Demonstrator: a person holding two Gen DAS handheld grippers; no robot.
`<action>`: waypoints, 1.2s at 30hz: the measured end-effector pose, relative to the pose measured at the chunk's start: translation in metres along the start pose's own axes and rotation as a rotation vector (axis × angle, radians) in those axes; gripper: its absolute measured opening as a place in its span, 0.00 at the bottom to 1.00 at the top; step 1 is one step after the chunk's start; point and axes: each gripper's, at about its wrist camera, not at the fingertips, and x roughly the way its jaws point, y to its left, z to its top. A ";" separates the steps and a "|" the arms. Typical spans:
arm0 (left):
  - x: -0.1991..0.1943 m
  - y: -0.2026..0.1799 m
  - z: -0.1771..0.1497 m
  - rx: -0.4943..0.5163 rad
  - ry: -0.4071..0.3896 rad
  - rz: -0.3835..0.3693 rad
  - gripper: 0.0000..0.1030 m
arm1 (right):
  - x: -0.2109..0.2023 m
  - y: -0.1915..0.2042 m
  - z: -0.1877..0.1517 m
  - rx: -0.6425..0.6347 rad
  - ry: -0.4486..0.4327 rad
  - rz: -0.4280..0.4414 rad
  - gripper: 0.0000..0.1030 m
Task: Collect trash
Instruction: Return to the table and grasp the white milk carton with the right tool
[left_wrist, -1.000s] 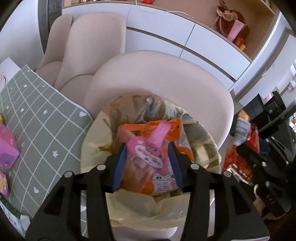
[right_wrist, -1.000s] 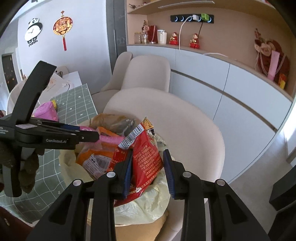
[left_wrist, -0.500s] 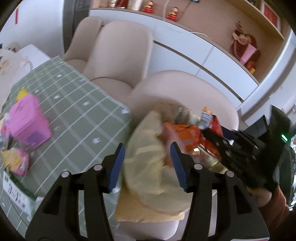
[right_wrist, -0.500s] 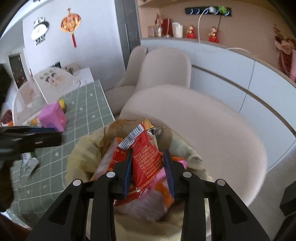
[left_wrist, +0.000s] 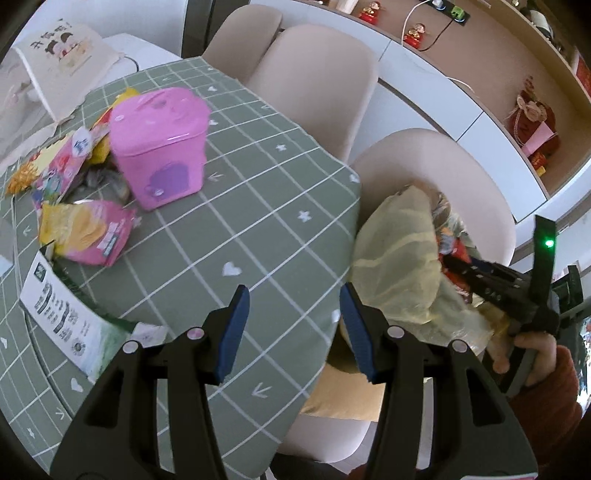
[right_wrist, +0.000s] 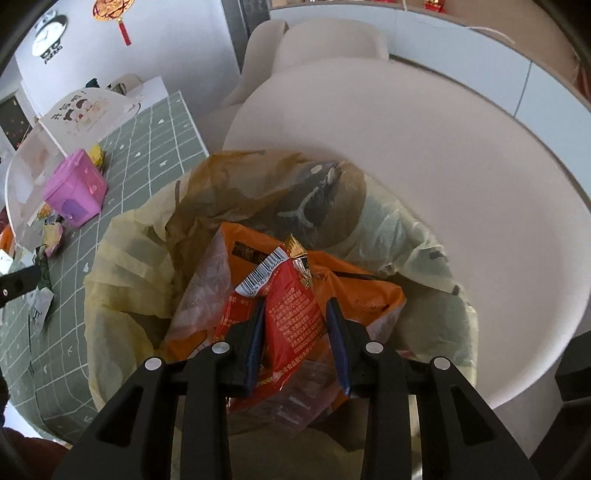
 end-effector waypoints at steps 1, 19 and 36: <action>-0.001 0.003 0.000 0.000 -0.001 0.001 0.47 | -0.005 0.001 -0.001 0.010 -0.015 0.000 0.37; -0.056 0.107 -0.016 -0.114 -0.144 0.135 0.47 | -0.081 0.054 -0.010 0.054 -0.267 0.038 0.50; -0.091 0.232 -0.066 -0.349 -0.154 0.178 0.47 | -0.012 0.274 -0.014 -0.393 -0.078 0.394 0.50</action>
